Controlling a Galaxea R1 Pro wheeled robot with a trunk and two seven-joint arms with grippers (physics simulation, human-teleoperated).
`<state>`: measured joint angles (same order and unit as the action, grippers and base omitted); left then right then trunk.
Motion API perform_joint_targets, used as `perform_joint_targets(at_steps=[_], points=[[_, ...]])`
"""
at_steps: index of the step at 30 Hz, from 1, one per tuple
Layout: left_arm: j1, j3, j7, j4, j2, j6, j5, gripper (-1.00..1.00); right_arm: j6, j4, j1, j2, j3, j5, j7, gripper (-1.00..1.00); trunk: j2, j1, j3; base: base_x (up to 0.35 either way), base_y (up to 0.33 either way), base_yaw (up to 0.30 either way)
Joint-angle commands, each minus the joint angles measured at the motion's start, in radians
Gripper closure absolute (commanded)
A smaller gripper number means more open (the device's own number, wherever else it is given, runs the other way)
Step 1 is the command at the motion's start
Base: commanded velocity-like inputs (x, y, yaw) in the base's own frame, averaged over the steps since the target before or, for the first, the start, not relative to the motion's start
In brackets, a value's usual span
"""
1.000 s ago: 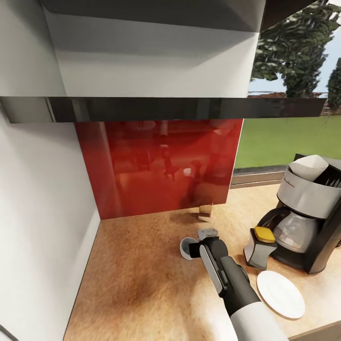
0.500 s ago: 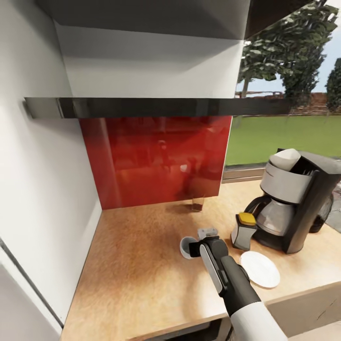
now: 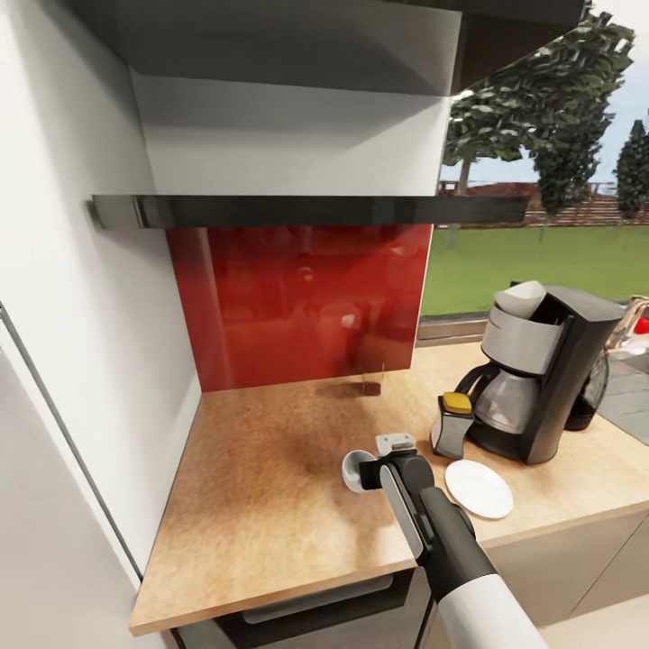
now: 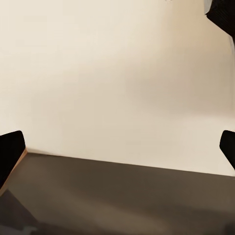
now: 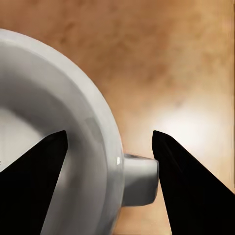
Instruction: Set up a coffee station on the kitchen countertop: keep the coffee maker on the countertop, move the bottle of coffee from the kitchen shelf to the counter next to the coffee maker, place a paper coffee filter on top of the coffee maker, put the saucer next to the coffee maker with the coffee cup on the saucer, and place the electric kettle next to the coffee maker.
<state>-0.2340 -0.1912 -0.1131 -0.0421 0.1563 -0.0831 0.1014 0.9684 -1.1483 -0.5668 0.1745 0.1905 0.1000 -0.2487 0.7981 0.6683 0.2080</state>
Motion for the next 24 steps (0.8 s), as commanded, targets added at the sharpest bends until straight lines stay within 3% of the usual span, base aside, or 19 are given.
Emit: perform_joint_targets(at_steps=[1,24], points=[[0.001,-0.008,-0.004,-0.002,0.000,-0.006,0.011,-1.00,0.003,-0.001,-0.001,0.000,0.000,0.011,-0.009,1.00,0.001,0.000,0.000,-0.002,0.000,0.000],[0.001,-0.008,-0.004,-0.002,0.000,-0.009,0.011,-1.00,0.004,-0.007,-0.001,0.000,0.003,0.010,-0.009,1.00,0.001,0.000,-0.012,0.000,0.000,-0.066]])
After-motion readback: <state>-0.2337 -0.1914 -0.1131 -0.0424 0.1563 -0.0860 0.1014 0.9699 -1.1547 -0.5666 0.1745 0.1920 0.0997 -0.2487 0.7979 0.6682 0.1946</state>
